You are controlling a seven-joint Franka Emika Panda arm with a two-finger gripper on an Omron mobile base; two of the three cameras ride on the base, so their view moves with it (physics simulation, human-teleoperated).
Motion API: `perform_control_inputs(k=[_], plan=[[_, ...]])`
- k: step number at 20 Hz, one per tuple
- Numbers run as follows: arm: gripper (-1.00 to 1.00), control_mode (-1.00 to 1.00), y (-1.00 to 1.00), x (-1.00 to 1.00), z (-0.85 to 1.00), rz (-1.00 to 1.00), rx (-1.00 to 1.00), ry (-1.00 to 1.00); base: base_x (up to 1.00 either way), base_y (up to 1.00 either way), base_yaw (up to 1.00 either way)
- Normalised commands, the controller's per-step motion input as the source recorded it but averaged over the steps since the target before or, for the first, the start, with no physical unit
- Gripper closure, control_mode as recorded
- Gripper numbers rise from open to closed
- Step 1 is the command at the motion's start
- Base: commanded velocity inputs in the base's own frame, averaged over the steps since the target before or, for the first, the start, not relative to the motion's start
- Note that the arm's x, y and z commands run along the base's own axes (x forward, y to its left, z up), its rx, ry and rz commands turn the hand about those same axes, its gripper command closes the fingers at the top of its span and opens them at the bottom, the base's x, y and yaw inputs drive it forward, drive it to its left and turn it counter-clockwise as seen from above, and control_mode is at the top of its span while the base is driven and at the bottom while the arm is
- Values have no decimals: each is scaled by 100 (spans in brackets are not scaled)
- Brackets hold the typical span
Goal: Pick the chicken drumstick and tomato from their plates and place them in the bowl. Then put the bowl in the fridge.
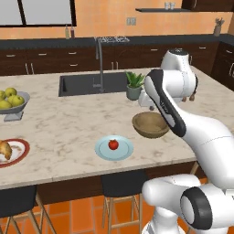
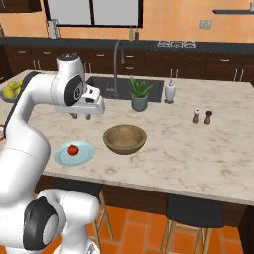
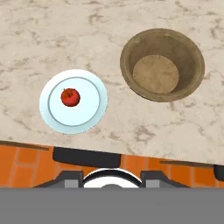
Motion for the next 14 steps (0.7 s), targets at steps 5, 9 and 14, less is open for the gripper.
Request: perform_control_inputs(k=[5, 9, 14], plan=[[-100, -100, 0, -1, 0, 0, 0, 0, 0, 0, 0], [-100, -100, 59, 9, -14, 0, -2, 1, 0, 0, 0], [-100, -100, 100, 59, -74, 0, -5, 3, 0, 0, 0]])
